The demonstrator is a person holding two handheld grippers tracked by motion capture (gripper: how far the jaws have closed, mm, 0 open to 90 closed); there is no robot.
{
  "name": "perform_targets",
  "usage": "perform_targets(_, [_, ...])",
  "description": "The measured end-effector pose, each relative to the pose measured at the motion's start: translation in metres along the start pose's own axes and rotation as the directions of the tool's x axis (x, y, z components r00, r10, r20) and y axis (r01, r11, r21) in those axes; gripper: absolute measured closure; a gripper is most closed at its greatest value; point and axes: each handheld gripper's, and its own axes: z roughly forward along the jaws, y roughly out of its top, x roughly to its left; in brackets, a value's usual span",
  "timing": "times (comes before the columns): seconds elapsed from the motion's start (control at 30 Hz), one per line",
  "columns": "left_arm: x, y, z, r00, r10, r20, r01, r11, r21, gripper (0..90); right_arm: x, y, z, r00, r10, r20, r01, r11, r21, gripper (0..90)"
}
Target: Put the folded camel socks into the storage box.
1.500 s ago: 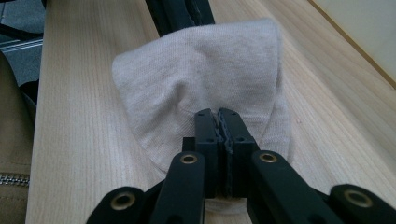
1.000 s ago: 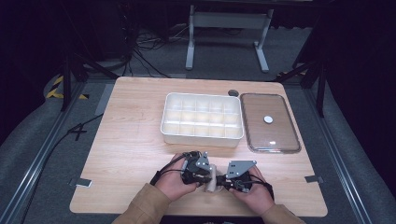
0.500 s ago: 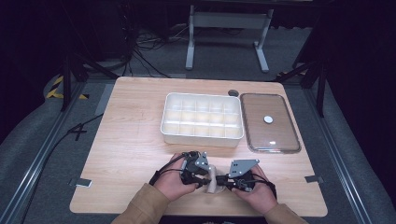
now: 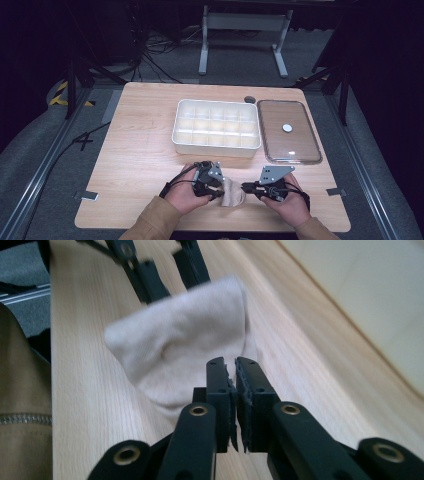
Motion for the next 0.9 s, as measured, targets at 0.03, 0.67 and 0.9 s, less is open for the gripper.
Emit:
perform_targets(0.03, [0.000, 0.000, 0.000, 1.0000, 0.002, -0.001, -0.002, 0.9999, -0.011, 66.4, 0.000, -0.002, 0.002, 1.0000, 0.004, -0.005, -0.004, 1.000, 0.019, 87.0])
perform_targets(0.67, [-0.006, 0.007, 0.004, 0.9990, 0.043, 0.007, -0.043, 0.9975, -0.056, 65.2, 0.007, -0.006, 0.028, 0.9979, 0.025, -0.060, -0.025, 1.000, 0.005, 88.0])
perform_targets(0.9, [-0.009, 0.009, 0.011, 0.9992, 0.039, 0.007, -0.038, 0.9983, -0.044, 63.9, 0.007, -0.006, 0.029, 0.9970, 0.037, -0.069, -0.037, 0.999, -0.001, 87.9])
